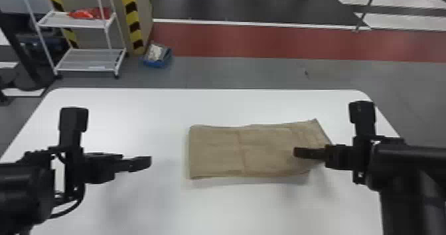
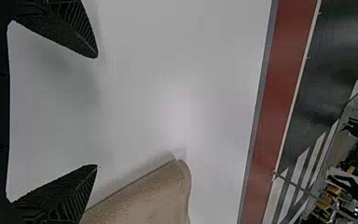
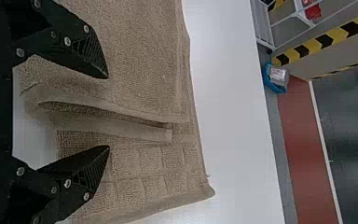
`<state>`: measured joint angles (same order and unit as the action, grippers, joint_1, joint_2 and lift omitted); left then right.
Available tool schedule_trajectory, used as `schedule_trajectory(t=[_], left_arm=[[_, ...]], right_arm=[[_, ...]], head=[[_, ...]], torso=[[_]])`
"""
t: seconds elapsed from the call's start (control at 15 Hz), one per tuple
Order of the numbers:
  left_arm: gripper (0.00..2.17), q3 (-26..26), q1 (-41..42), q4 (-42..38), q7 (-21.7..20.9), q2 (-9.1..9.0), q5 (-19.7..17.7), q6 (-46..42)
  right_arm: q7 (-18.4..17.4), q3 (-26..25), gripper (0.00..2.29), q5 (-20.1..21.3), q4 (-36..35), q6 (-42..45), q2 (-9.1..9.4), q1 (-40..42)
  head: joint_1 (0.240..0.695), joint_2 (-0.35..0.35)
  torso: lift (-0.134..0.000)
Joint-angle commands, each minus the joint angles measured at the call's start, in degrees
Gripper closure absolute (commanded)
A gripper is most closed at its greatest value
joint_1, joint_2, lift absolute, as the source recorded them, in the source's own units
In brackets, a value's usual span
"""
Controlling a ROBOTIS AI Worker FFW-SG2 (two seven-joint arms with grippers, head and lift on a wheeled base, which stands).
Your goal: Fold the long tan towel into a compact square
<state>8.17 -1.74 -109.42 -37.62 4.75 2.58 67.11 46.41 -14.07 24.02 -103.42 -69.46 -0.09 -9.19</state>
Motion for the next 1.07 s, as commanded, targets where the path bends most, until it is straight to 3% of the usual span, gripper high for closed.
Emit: schedule_trajectory(t=[0.0, 0.4, 0.87, 1.0], left_arm=[[0.04, 0.0, 0.0, 0.0, 0.0, 0.00, 0.0, 0.0], [0.04, 0.0, 0.1, 0.0, -0.1, 0.09, 0.0, 0.0], [0.04, 0.2, 0.3, 0.0, -0.4, 0.18, 0.0, 0.0], [0.04, 0.2, 0.3, 0.0, -0.4, 0.18, 0.1, 0.0]], right_arm=[[0.0, 0.0, 0.53, -0.1, 0.1, 0.1, 0.14, -0.1], [-0.1, 0.0, 0.70, -0.1, 0.5, 0.2, 0.14, -0.3], [-0.2, 0.0, 0.58, 0.1, 0.8, 0.2, 0.14, -0.3], [-0.2, 0.1, 0.83, 0.0, 0.9, 0.4, 0.14, -0.4]], head=[[0.695, -0.079], [0.695, -0.078], [0.695, -0.078], [0.695, -0.078]], torso=[[-0.125], [-0.125], [-0.125], [-0.125]])
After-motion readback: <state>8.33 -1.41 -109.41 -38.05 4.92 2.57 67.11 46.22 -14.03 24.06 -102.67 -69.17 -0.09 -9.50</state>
